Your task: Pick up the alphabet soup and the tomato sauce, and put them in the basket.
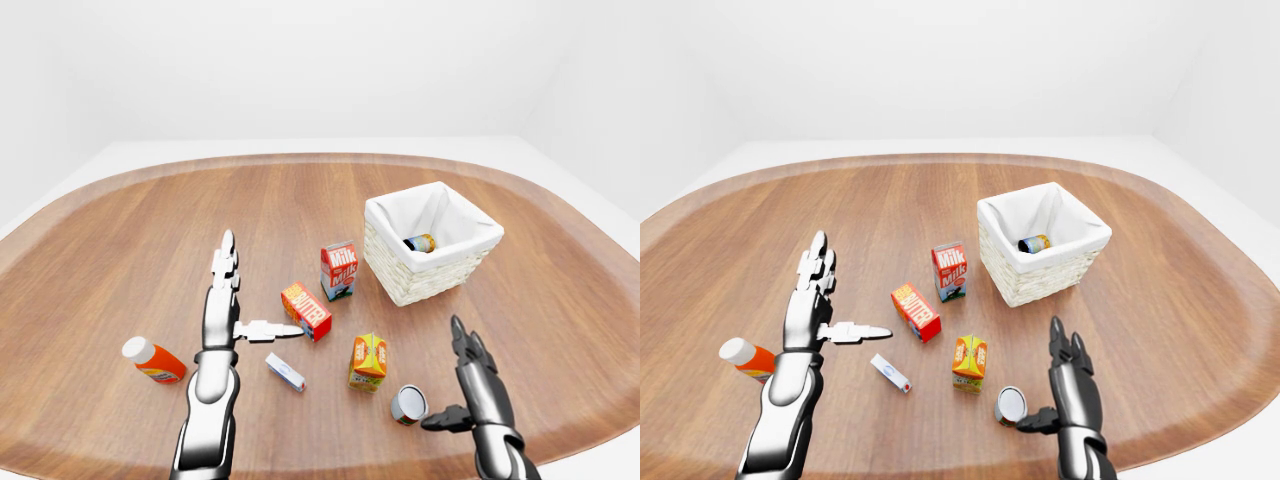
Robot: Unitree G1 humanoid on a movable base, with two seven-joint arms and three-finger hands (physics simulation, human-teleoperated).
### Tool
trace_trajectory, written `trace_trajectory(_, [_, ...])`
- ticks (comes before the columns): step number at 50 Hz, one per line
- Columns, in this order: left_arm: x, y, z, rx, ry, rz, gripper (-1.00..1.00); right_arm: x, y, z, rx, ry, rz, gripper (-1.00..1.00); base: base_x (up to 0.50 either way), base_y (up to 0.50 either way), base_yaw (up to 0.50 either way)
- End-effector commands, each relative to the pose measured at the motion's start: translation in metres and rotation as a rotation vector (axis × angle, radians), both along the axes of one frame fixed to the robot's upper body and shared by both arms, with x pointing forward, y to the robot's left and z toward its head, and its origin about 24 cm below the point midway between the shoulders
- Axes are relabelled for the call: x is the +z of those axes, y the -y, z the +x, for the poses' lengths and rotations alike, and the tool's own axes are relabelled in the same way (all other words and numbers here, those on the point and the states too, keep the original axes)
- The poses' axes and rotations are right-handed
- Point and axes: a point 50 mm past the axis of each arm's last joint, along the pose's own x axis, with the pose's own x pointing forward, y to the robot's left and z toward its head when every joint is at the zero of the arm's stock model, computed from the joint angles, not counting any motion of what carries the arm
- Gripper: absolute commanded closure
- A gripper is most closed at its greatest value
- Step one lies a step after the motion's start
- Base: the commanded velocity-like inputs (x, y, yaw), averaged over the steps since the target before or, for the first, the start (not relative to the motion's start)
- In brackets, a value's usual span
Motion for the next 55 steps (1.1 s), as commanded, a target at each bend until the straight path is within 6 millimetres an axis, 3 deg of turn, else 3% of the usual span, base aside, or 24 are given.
trace_trajectory(1, [0.001, 0.000, -0.002, -0.003, 0.005, 0.002, -1.00, -0.004, -0.003, -0.004, 0.009, -0.009, -0.029, -1.00, 0.00, 0.00, 0.00])
trace_trajectory(33, [0.002, -0.001, -0.001, 0.000, 0.007, -0.001, -1.00, -0.020, -0.019, -0.016, 0.071, -0.026, -0.141, -1.00, 0.00, 0.00, 0.00])
trace_trajectory(36, [0.002, -0.001, -0.001, 0.000, 0.007, -0.002, -1.00, -0.029, -0.019, -0.017, 0.077, -0.024, -0.200, -1.00, 0.00, 0.00, 0.00])
trace_trajectory(53, [0.003, 0.000, -0.002, -0.004, 0.013, 0.001, -1.00, -0.029, -0.032, -0.018, 0.134, -0.006, -0.185, -1.00, 0.00, 0.00, 0.00])
trace_trajectory(55, [0.003, 0.000, -0.002, -0.004, 0.013, 0.002, -1.00, -0.036, -0.033, -0.019, 0.139, -0.002, -0.226, -1.00, 0.00, 0.00, 0.00])
